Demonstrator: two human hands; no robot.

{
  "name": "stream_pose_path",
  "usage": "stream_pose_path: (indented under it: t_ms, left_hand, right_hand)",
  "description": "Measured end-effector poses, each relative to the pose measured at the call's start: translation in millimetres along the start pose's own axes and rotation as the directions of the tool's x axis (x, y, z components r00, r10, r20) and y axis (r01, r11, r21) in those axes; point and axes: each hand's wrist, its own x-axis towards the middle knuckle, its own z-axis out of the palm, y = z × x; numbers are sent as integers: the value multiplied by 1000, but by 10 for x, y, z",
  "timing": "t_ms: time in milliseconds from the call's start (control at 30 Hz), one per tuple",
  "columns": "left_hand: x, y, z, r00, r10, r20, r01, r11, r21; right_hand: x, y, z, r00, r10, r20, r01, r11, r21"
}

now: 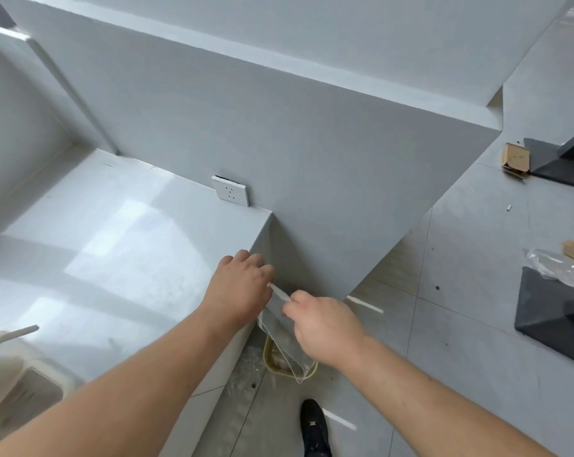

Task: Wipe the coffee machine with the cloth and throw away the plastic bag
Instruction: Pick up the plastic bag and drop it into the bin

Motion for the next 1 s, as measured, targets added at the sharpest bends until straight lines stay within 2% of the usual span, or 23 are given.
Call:
stream_pose_path:
  t_ms: [200,367,467,600,800,1000]
  left_hand:
    - [-94,-267,381,997,-49,51,52,997,-49]
    - [-202,-549,801,986,-79,145,93,991,-95]
    - [-235,-669,1021,991,-49,121,55,998,-39]
    - [-286,-677,1238,1000,-1,22,1,1000,22]
    - [-258,-707,1339,1000,5,-30,-5,1000,18]
    - [-256,-710,1355,998,13,-56,-13,1000,-2]
  right_hand:
    - [91,-2,458,993,116,-18,-115,993,36]
    - [180,24,841,974,218,62,-222,973,69]
    - [285,63,1059,958,266,106,-275,958,83]
    - [433,96,1371,935,313,169,-332,938,100]
    - [701,215,1887,904,361,230,-395,910,124]
    - [928,344,2338,838,439,325,-501,854,138]
